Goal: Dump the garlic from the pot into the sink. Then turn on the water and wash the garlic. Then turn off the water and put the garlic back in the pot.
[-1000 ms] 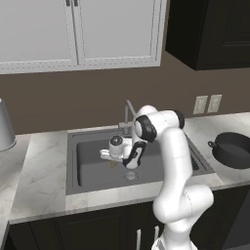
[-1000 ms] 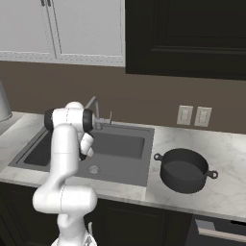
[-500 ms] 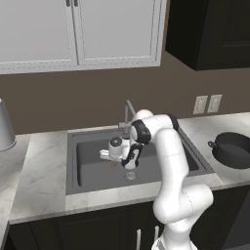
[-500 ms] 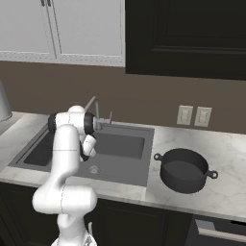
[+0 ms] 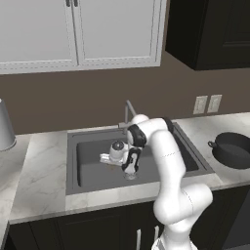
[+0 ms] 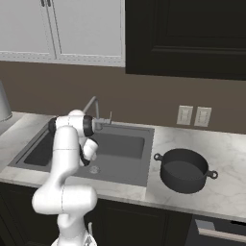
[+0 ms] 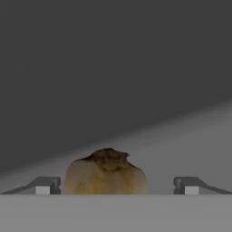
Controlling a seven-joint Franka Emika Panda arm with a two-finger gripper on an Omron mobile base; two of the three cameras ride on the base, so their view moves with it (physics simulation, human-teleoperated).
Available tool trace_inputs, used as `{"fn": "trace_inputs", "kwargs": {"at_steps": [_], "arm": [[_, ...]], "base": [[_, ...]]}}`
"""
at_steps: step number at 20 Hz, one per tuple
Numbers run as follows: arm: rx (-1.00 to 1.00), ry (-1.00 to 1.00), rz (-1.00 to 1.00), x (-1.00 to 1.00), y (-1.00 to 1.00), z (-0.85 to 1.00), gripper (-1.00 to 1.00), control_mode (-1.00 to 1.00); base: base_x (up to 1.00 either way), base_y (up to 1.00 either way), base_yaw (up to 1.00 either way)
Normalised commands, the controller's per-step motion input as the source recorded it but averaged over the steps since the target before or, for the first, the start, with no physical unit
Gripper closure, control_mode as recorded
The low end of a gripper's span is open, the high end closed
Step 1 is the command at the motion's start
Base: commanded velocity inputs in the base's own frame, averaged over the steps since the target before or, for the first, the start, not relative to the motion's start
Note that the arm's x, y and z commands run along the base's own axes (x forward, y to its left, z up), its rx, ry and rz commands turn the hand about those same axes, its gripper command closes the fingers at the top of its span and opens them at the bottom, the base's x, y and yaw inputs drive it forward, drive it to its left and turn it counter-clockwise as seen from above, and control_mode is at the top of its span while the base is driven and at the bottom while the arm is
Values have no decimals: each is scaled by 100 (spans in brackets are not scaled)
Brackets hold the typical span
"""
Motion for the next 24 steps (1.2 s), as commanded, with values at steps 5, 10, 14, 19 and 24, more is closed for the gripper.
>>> {"fn": "trace_inputs", "kwargs": {"at_steps": [5, 10, 14, 19, 24], "arm": [[0, 4, 0, 13, 14, -36, 100, -100], [0, 2, 0, 36, 18, -25, 100, -100], [0, 0, 0, 33, 5, -12, 100, -100], [0, 0, 2, 17, 11, -2, 100, -100], [0, -9, 4, 0, 26, 18, 100, -100]], "base": [[0, 0, 0], [0, 0, 0], [0, 0, 0], [0, 0, 0], [0, 0, 0]]}}
